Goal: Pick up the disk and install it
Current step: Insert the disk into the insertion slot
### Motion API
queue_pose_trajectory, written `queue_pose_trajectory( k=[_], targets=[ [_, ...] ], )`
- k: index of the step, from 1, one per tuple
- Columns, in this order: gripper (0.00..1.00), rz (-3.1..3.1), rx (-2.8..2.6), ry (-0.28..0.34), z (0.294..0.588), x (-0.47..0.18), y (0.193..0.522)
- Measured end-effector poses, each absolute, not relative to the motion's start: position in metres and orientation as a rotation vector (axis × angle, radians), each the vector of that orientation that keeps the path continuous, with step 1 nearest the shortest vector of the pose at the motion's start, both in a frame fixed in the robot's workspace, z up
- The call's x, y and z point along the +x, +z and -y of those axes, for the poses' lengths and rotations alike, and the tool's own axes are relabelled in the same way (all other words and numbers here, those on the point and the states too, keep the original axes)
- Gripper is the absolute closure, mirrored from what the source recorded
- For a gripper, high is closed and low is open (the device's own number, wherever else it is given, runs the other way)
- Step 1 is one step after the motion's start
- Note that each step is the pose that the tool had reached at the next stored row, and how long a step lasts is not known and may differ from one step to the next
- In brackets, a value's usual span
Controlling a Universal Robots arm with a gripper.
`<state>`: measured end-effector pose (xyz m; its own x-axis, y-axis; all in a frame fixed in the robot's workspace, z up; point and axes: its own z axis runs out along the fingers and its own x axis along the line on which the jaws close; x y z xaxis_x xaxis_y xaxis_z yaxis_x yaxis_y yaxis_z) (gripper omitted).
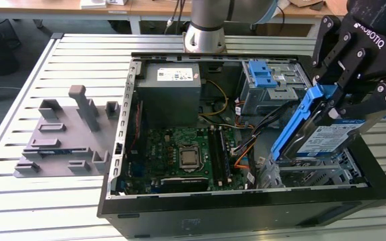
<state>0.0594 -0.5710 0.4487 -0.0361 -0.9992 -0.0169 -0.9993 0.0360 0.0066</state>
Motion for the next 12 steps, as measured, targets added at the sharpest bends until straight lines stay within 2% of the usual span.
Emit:
queue_pose_trajectory(
  k=[12],
  targets=[
    [0.64, -2.256, -2.175, 0.026, 0.5711, 0.0616, 0.4469]
  ],
)
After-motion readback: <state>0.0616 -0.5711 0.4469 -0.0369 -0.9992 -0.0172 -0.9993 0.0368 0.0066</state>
